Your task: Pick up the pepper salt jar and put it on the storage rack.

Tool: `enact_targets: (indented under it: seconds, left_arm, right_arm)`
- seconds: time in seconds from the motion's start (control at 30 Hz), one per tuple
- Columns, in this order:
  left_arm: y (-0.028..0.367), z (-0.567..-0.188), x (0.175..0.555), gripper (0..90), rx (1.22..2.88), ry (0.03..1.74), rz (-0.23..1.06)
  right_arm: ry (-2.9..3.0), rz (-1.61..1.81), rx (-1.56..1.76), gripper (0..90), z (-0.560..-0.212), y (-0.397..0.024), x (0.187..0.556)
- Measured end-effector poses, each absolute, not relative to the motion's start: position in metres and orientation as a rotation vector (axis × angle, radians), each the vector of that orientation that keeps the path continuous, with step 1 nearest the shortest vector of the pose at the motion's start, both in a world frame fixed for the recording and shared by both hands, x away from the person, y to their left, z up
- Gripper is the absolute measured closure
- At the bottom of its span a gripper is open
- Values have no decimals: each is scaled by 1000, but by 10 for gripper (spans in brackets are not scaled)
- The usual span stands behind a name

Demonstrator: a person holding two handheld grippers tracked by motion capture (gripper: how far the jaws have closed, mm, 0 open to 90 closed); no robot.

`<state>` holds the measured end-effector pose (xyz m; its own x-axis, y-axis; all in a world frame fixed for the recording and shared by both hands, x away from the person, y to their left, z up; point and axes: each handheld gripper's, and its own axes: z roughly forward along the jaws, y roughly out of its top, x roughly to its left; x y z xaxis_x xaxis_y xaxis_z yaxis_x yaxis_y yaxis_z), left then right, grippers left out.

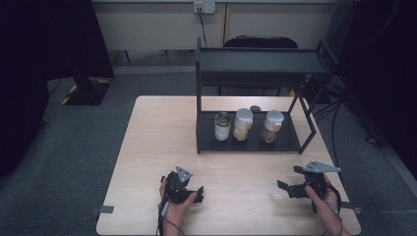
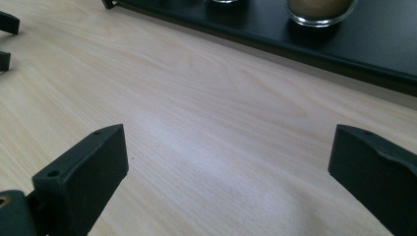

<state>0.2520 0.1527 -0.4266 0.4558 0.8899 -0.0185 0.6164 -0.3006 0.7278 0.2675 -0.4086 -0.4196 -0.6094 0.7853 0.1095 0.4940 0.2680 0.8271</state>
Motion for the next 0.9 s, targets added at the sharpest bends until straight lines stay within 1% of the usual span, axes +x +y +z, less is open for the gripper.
enact_targets:
  seconds: [0.57, 0.9]
  left_arm:
    - [153, -427, 252, 0, 2031, 1253, 519]
    - [153, -427, 252, 0, 2031, 1253, 519]
  right_arm:
    - [2236, 1242, 1187, 6, -424, -418, 260]
    - [2269, 1195, 1174, 8, -423, -417, 257]
